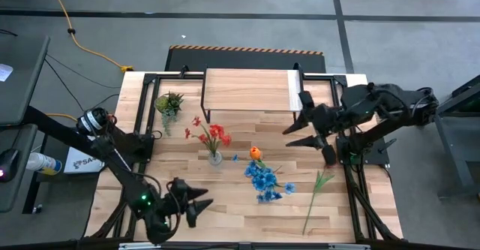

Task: Pick and place flowers into a vace then onto a shelf
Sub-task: Put the dark red flower into the left transparent vase

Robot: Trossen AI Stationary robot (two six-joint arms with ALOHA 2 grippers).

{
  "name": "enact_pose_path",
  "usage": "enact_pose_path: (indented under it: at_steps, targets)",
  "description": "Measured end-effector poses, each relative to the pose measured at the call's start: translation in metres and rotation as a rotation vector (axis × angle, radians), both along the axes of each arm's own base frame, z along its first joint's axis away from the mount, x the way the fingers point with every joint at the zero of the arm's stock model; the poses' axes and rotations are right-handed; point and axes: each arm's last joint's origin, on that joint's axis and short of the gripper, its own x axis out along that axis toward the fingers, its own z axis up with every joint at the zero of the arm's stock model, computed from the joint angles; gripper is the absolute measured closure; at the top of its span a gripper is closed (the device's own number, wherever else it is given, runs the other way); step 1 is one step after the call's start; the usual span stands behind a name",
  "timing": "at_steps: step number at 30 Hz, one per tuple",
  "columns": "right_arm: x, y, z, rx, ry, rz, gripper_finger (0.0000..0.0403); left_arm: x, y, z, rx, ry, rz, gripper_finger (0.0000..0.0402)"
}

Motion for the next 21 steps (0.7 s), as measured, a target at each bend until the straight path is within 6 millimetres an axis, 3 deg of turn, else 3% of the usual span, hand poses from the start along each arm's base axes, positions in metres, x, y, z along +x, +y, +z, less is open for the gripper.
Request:
enact_pose_path:
  at_steps: [14, 21]
  targets:
    - [-0.056, -0.015, -0.001, 0.115, 0.174, -0.051, 0.0269, 0.013, -0.017, 0.017, -0.155, -0.085, -0.175, 0.0124]
    - [-0.079, -0.013, -0.019, 0.215, 0.480, 0.058, 0.0269, 0.016, -0.016, 0.017, -0.149, -0.078, -0.187, 0.0124]
